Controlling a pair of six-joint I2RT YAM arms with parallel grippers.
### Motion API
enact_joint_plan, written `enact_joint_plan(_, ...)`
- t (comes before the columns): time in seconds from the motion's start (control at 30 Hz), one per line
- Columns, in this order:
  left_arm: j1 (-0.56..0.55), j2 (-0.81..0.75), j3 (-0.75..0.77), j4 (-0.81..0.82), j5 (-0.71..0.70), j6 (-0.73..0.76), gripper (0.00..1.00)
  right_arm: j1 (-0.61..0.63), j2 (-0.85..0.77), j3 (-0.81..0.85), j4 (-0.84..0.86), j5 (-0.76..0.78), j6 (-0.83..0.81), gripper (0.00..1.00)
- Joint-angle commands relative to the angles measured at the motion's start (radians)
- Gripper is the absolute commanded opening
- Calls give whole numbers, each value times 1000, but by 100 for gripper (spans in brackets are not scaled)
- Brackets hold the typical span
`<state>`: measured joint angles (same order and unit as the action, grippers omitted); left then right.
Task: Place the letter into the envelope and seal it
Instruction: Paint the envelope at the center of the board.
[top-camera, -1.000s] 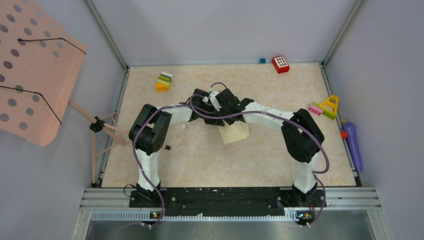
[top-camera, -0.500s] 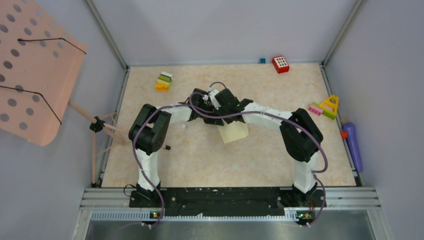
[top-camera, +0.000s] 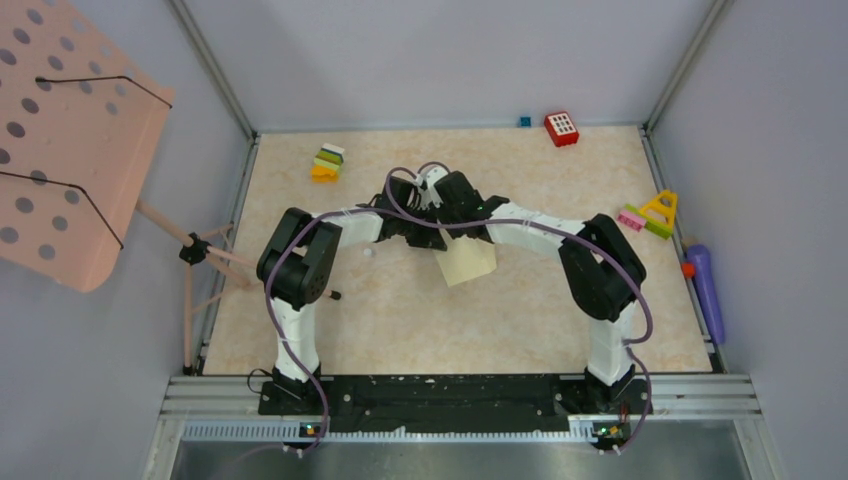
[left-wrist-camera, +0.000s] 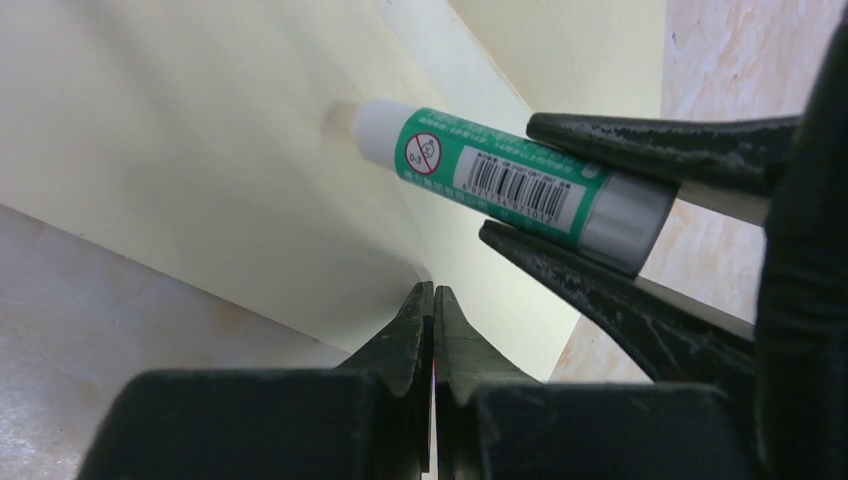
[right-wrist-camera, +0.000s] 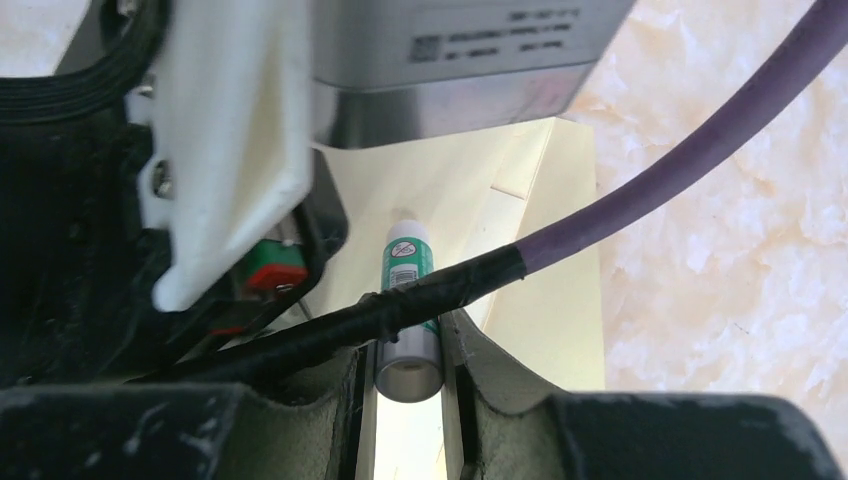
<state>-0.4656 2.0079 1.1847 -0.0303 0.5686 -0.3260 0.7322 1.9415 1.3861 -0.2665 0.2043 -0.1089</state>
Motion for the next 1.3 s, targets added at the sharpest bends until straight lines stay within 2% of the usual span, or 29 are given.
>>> enact_joint_plan(0.0, -36, 43, -19, -82, -96, 45, 0, -26, 4, -4, 129, -12, 68, 0)
enact_joint_plan(0.33, -36, 46, -18, -82, -97, 45, 0, -27, 55, 41, 3, -107, 73, 0)
enact_joint_plan(0.7, -36, 49, -17, -82, -101, 44, 0, -27, 41, 85, -169, -123, 43, 0)
enact_joint_plan(1.27, -36, 53, -14, -83, -107, 42, 0, -10, 22, 116, -335, -159, 2, 0)
